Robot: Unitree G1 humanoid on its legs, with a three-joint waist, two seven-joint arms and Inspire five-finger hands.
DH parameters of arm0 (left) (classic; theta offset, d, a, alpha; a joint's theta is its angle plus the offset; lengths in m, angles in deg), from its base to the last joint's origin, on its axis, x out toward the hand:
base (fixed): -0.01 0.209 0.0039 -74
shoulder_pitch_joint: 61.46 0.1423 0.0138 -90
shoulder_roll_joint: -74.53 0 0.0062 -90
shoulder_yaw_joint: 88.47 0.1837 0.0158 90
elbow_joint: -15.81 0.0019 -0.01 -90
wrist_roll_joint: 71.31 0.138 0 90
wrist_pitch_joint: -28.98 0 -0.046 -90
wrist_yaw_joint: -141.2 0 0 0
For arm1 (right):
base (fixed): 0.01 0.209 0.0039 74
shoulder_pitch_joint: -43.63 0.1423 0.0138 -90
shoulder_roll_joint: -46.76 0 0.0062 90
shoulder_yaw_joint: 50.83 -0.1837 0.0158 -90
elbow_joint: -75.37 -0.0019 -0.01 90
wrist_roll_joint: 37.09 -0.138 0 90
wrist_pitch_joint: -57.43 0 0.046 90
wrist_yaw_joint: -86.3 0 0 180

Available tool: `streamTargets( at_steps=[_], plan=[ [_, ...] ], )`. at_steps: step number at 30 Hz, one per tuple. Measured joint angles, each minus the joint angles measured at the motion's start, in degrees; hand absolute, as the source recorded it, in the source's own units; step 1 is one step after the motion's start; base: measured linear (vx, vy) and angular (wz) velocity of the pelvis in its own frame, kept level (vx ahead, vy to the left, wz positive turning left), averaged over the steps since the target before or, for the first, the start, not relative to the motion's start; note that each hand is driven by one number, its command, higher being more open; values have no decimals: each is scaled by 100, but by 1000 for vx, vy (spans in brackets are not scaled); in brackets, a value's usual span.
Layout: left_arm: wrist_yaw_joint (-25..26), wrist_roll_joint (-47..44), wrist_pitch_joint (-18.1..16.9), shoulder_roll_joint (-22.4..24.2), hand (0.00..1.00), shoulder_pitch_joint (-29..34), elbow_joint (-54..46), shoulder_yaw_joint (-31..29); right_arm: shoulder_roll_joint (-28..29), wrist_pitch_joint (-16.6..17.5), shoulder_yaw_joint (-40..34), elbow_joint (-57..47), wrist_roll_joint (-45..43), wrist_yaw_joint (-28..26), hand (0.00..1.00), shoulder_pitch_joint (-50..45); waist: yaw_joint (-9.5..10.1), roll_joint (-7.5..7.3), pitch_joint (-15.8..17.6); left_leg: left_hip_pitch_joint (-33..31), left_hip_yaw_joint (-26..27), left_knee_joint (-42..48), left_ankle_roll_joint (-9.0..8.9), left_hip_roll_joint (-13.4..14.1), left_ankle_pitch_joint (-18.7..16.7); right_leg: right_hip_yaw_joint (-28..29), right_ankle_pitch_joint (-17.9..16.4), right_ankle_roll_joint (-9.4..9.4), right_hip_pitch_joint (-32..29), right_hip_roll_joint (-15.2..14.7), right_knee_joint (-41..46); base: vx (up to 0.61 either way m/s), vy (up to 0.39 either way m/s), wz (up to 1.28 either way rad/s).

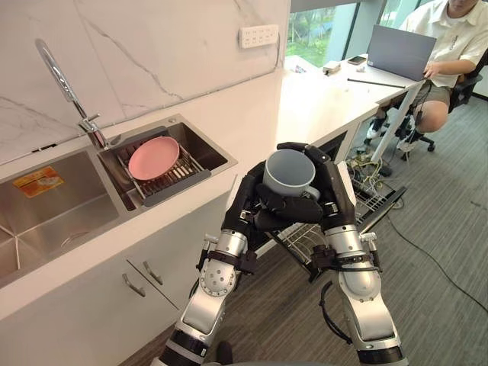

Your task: Walk over to the sink, pick up the cup, carry it to the dishwasher, place the cup inside the dishwasher, then close the dishwasher door

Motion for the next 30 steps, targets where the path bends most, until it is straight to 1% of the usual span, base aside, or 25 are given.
streamTargets(
  at_steps=[4, 7, 11, 23, 26, 28, 29, 30],
  plan=[
    [-14, 1, 100, 82, 90, 248, 2, 1, 341, -25, 0, 13, 198, 0, 30, -318, -4, 8, 13, 0, -14, 0, -15, -2, -16, -14, -17, -5, 3, -1, 2, 0, 0, 0],
    [-17, 1, 160, 191, 90, 390, 5, 1, 440, -34, 0, 33, 229, 3, 30, -444, -22, 24, 59, 1, -30, 0, -20, -4, -20, -34, -30, -9, 12, -3, 5, 3, -11, 2],
    [-17, 1, 204, 203, 90, 403, 21, 2, 594, -35, 0, 37, 368, 89, 30, -537, -39, 23, 121, 2, -50, 0, -22, -8, -21, -60, -39, -18, 21, -5, 7, 2, -10, 3],
    [2, 7, 249, 212, 90, 367, 154, 1, 678, -34, 0, 39, 1115, 368, 30, -571, -109, 22, 122, 4, -125, 0, -27, -24, -25, -132, -45, -37, 53, -14, 10, 1, -5, 2],
    [80, 7, 340, 220, 90, 390, 165, -23, 690, -34, -51, 38, 1456, 720, 30, -569, -127, 23, 122, 4, -133, 0, -27, -25, -26, -140, -48, -42, 56, -14, 11, 0, 0, 0],
    [397, 30, 438, 213, 90, 634, 169, -403, 855, -41, -777, 0, 1538, 1464, 30, -536, -126, 24, 122, 4, -141, 0, -27, -30, -26, -152, -52, -48, 60, -17, 10, 0, 0, 0],
    [497, 48, 477, 195, 90, 699, 178, -535, 862, -43, -985, -12, 1538, 1627, 30, -535, -128, 24, 122, 4, -141, 1, -27, -30, -26, -154, -51, -54, 60, -18, 10, 0, 0, 0],
    [656, 81, 569, 125, 90, 840, 181, -802, 864, -66, -1388, -34, 1536, 1899, 30, -540, -138, 24, 122, 4, -140, 1, -28, -30, -26, -155, -48, -68, 60, -18, 10, 0, 0, 0]
  ],
)
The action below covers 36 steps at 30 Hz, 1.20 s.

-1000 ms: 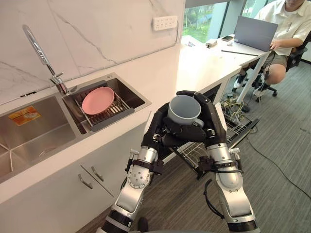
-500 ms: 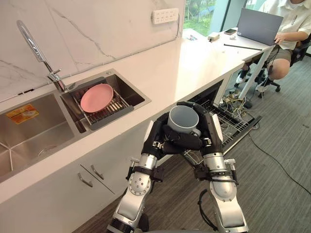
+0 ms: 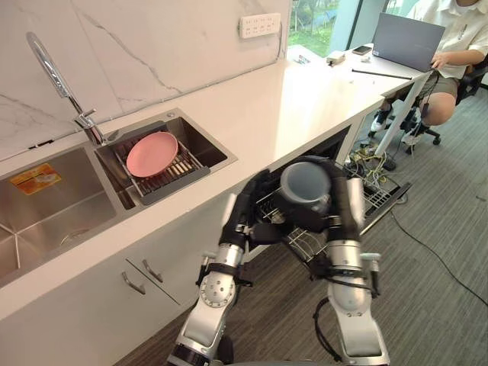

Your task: Walk over to the sink, pick up the cup, carry it to the dishwasher, place the cup inside the dishwasher, then close the dishwasher door

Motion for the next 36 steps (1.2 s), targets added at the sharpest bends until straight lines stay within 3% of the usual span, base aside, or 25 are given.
streamTargets(
  at_steps=[3, 8, 17, 23, 28, 36],
  plan=[
    [378, 159, 151, -206, 90, 237, 12, -406, -35, -89, -494, -73, -8, 461, 30, -93, -22, 1, -1, 34, 18, 2, 0, 7, 0, 25, 3, -16, 22, 6, -2, 12, -12, -4],
    [434, 374, 167, -141, 90, 257, -46, -199, -59, -83, -281, -274, -7, 467, 30, -136, -10, 11, -8, 56, 27, 1, -20, 8, -14, 27, -2, -25, 43, 6, -2, 2, -2, -1],
    [-220, -431, 155, -199, 90, 306, -229, -50, -212, -81, -211, 108, -614, -19, 30, -137, -3, 11, -17, 52, 29, 1, -18, 7, -13, 27, -1, -31, 42, 4, -5, 0, 0, 0],
    [-917, -1035, 101, -396, 90, 940, -236, -87, -551, -86, -525, 1007, -1294, -543, 30, -135, 23, 13, -20, -30, -28, 1, -20, 6, -12, -37, -1, -31, -3, 8, -29, 0, 0, 5],
    [-1291, -1415, 98, -489, 90, 1589, -169, -404, -1009, -89, -742, 1580, -1690, -781, 30, -124, 161, 15, -23, -207, -91, 1, -23, -1, -1, -101, -2, -32, -133, 7, -39, 12, -11, 7],
    [-1319, -1433, -15, -850, 90, 1552, 1153, -701, -1747, -92, -699, 3057, -1825, -896, 30, 760, 326, -1, 77, -673, -314, 34, 47, -14, 159, -348, 21, -39, -478, 4, 33, 14, -7, 15]
  ],
)
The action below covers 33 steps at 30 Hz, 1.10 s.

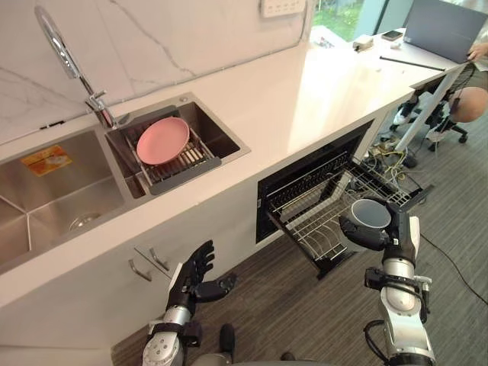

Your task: Walk over to the sink, pick up the cup, carry it to the dishwasher, place the cup inside the dishwasher, then close the dishwasher door

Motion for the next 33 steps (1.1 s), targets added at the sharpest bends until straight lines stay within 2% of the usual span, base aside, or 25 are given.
streamTargets(
  at_steps=[6, 11, 15, 20, 26, 27, 33],
  plan=[
    [117, 3, -25, -5, 90, -326, 417, -345, -506, -14, 51, 654, -26, 27, 30, 1045, 157, 46, 732, -452, -186, 1, -16, 23, 119, -175, -5, 0, -504, 53, 291, -64, -1, 15],
    [380, -7, -102, -43, 90, -696, 753, -634, -910, -49, 147, 1267, -43, 140, 30, 1839, 199, 109, 1253, -782, -328, 2, -15, -3, 237, -306, -43, 12, -869, 46, 490, -27, -9, 12],
    [484, -27, -260, -75, 90, -860, 912, -764, -1166, -91, 272, 1677, -84, 163, 30, 2228, 262, 155, 1481, -908, -354, 3, -53, -9, 301, -328, -113, -8, -1057, 44, 647, 18, -30, 5],
    [562, -229, -365, -105, 90, -1051, 1097, -897, -1406, -94, 291, 2069, -87, 200, 30, 2732, 303, 268, 1825, -1068, -368, 3, 2, -4, 372, -329, -236, -29, -1340, 50, 909, 23, -41, 0],
    [680, -251, -382, -114, 90, -1249, 1212, -970, -1609, -127, 416, 2419, -92, 277, 30, 3072, 309, 312, 2053, -1193, -381, 3, -19, 2, 394, -309, -349, -63, -1582, 55, 1145, 17, -56, -1],
    [682, -252, -419, -115, 90, -1303, 1262, -970, -1637, -142, 453, 2461, -90, 278, 90, 3109, 316, 331, 2082, -1204, -383, 3, -20, 3, 395, -310, -364, -72, -1608, 56, 1171, 4, -57, -1],
    [761, -348, -473, -108, 90, -1455, 1406, -969, -1626, -145, 619, 2634, -93, 298, 90, 3246, 326, 396, 2119, -1229, -381, 2, -21, 15, 394, -294, -378, -92, -1651, 71, 1190, 2, -51, -1]
  ],
)
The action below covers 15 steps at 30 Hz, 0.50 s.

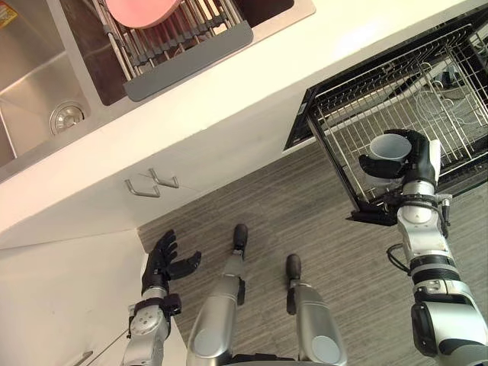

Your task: Walk over to the sink, pick up the cup, carry it to the dishwasher, place the cup inside the dishwasher, then close the dishwasher door

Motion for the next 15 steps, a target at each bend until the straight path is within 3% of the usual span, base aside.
streamTargets(
  at_steps=[7, 15],
  plan=[
    [11, 0, -3, 46, 90, -195, 207, -4, 298, -8, -43, -219, -4, 76, 90, -35, -17, 1, 2, 49, 76, 0, -5, 16, -5, 113, -1, -1, -2, 11, 25, -9, -46, -6],
    [12, 2, 26, 145, 90, -209, 225, -27, 851, -39, -371, -1629, -1, 197, 90, -802, -72, -13, 11, 407, 266, -1, -67, 101, -82, 250, 5, -9, 292, 79, -33, -11, -57, -11]
  ],
)
